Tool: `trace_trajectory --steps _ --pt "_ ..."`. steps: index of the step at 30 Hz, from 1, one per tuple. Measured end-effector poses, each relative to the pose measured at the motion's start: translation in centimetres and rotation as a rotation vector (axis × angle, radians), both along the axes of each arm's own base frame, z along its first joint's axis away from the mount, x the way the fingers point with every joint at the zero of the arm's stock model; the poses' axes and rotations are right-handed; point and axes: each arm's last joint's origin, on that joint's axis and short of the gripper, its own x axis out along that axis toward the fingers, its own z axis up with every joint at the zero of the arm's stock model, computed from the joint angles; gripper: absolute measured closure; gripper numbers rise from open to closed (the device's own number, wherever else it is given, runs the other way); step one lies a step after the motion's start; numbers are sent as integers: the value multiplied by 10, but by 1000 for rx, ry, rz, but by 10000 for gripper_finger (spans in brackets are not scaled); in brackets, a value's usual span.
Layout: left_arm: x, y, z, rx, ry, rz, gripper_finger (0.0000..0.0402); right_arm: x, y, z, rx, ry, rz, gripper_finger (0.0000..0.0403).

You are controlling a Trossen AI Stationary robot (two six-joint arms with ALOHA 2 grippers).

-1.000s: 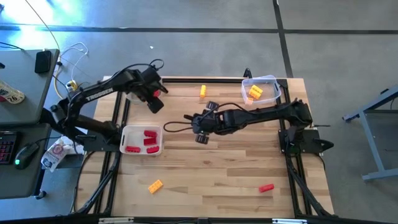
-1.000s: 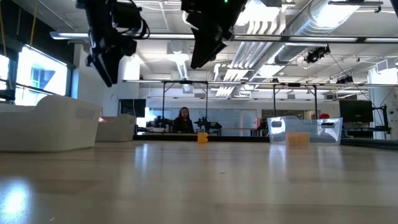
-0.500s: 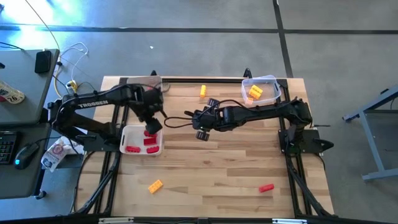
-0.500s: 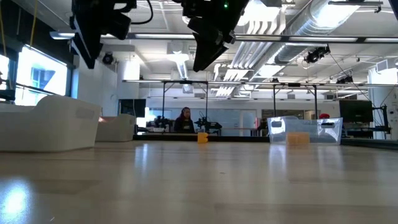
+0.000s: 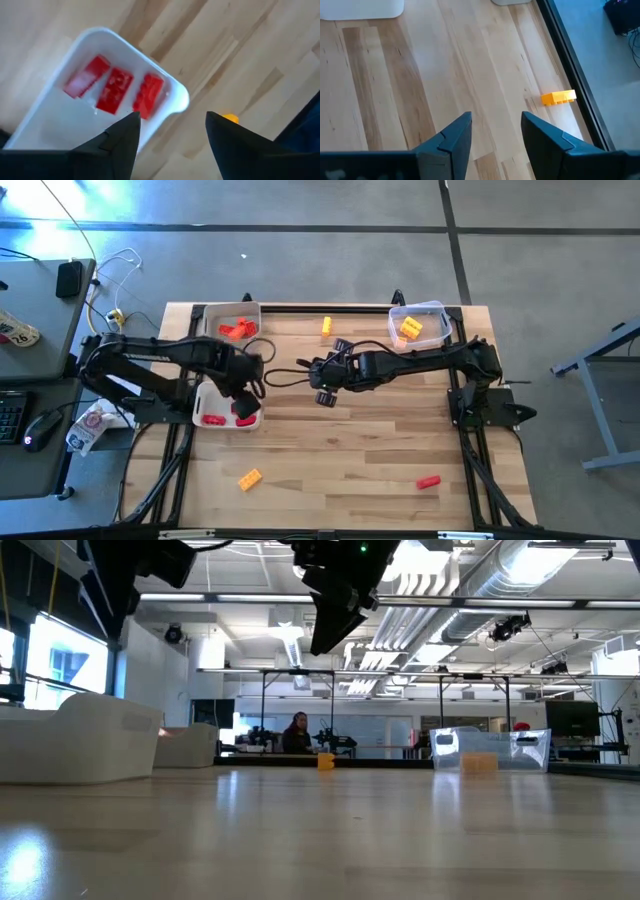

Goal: Sort & place blocks by color
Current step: Put the yellow game piece into the transparent bin

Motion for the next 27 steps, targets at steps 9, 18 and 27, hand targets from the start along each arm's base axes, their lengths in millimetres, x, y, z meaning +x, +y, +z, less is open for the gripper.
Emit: trace_trajectory --steps 9,18,27 --pt "1 -47 -3 11 27 15 188 0 0 0 -2 4 2 244" --pt "14 -100 -17 9 -2 -12 188 -3 0 -2 -3 37 0 244" --pt "33 -147 -48 32 -23 -64 188 -3 0 -2 0 41 4 244"
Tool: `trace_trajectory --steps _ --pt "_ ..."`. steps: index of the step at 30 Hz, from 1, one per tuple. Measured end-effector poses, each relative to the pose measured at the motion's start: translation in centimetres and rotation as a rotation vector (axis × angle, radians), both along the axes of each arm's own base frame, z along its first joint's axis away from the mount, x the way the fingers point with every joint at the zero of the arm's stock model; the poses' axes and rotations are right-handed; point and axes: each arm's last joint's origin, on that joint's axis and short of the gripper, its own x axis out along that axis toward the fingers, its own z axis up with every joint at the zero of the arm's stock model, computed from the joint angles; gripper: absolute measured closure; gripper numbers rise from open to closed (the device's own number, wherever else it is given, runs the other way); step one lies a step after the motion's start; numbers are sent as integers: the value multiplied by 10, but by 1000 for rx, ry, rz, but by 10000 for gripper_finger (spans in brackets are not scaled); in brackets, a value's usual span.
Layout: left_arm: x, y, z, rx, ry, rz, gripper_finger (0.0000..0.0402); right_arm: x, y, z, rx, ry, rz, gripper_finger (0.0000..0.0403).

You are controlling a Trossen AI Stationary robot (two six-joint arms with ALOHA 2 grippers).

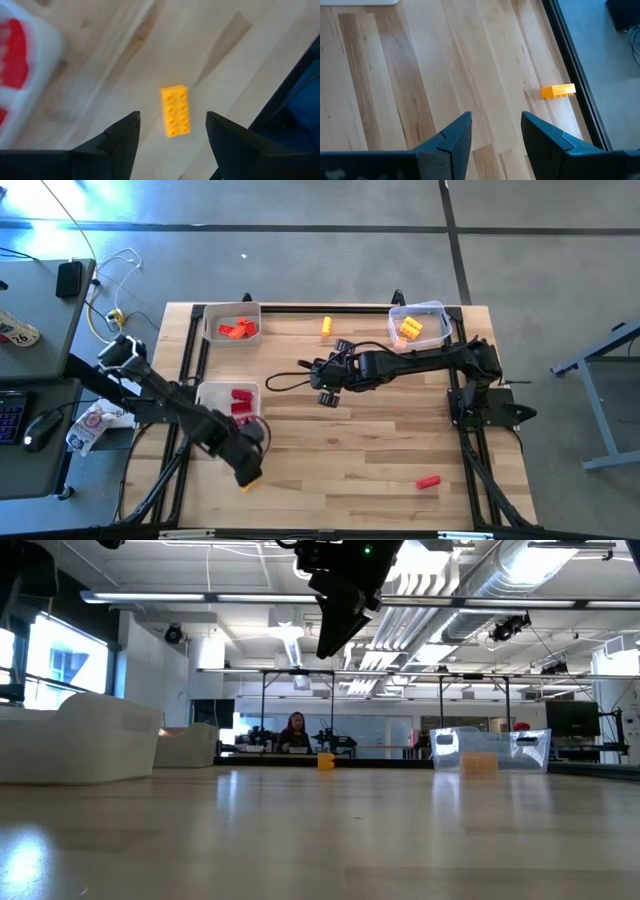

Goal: Sort & place blocks by color
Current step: Put the yellow game piece into the transparent bin

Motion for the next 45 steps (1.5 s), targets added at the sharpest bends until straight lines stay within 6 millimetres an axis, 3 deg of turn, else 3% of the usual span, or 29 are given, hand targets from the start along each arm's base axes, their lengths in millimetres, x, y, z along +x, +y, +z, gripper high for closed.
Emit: trace_trajectory --steps 18,28,45 --pt "5 -56 -58 39 96 4 188 1 -6 1 2 -16 -14 244" --pt "5 -65 -68 40 98 3 188 2 -8 1 4 -26 -18 244" --pt "10 -72 -101 82 174 -29 190 2 -8 1 8 -25 -15 244"
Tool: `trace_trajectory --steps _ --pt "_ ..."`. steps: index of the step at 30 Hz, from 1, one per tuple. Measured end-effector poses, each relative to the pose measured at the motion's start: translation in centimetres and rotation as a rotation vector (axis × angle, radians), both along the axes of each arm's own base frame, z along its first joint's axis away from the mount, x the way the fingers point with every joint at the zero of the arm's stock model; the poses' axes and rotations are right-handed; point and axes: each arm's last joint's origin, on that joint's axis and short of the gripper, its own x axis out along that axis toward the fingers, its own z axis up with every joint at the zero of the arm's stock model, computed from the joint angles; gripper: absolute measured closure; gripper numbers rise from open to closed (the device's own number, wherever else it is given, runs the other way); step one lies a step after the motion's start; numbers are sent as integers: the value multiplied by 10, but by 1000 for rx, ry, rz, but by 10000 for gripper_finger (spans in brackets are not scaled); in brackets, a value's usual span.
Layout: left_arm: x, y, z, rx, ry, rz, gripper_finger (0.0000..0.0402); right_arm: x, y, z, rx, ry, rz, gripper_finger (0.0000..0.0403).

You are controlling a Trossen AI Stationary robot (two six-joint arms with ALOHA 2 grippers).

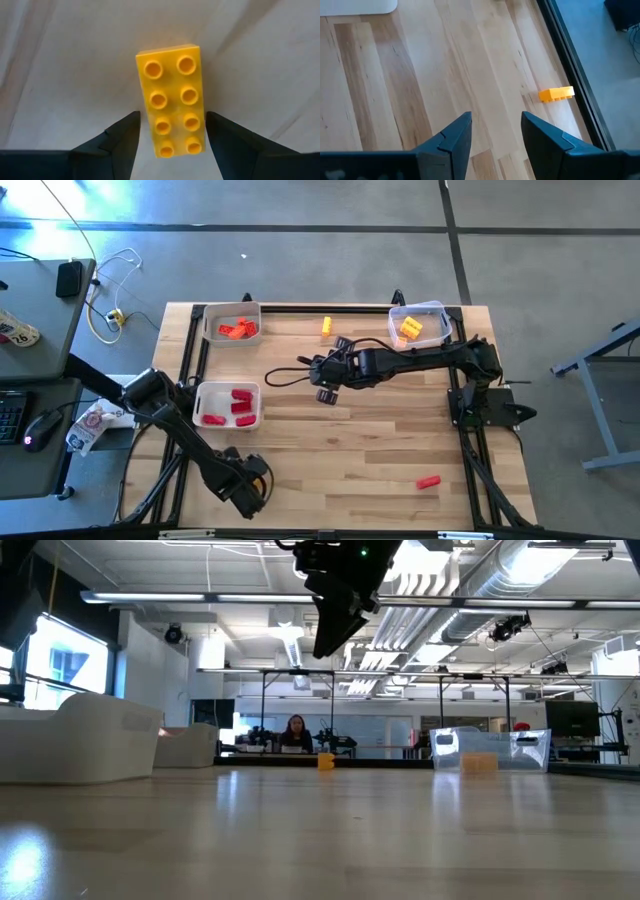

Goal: Sort & place blocks by color
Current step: Put the yellow game piece into the transparent bin

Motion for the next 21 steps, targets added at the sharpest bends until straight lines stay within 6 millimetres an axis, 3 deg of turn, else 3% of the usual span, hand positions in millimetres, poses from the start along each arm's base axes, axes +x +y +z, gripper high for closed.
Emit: trace_trajectory --steps 5,11,21 --pt "2 -1 -6 -2 21 -40 216 0 1 0 37 2 22 244" --pt "2 -1 -5 10 6 -119 288 0 2 -1 54 2 32 244" --pt "10 14 0 2 7 -188 290 4 9 -1 227 17 275 260"
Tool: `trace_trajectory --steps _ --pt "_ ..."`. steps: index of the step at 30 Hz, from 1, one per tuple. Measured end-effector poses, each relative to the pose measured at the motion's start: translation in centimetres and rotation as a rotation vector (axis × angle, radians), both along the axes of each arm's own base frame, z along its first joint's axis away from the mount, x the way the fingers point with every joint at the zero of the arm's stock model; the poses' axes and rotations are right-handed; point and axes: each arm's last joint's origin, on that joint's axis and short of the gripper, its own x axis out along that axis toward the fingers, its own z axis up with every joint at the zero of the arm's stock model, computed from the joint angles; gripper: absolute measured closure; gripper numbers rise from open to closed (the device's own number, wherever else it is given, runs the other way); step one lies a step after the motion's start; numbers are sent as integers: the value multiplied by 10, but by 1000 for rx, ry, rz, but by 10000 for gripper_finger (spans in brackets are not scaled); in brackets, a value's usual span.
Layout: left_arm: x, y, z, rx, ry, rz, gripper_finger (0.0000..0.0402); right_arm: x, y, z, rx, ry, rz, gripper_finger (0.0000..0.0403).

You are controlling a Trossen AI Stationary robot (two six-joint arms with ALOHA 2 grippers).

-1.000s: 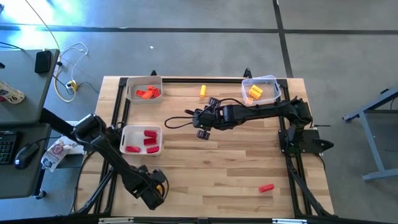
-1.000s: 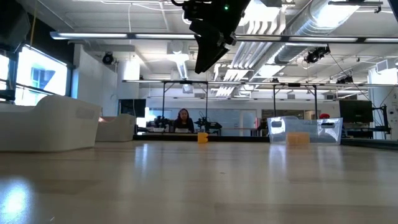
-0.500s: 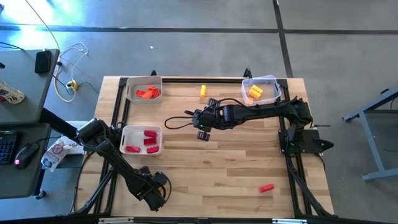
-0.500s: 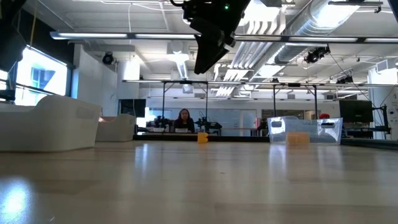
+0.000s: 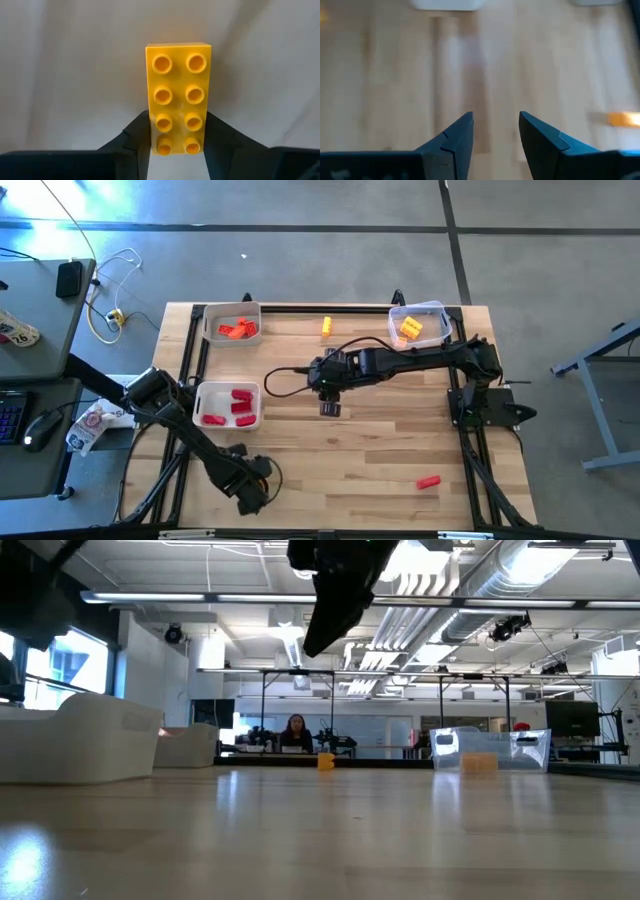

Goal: Sort & place blocks by color
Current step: Put the yellow game piece into the transparent bin

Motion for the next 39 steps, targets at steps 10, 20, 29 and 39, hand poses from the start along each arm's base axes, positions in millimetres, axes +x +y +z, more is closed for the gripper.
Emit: trace_trajectory --steps 10,20,29,39 --pt "18 39 35 -7 -128 -89 290 0 9 0 89 11 201 269" --pt "31 87 61 16 -205 -203 290 -2 19 -1 32 28 334 247" --pt "32 129 84 1 -270 -290 290 -4 38 -1 -132 48 444 188" --pt "33 155 96 -97 -333 -384 290 -2 46 1 -229 17 533 196"
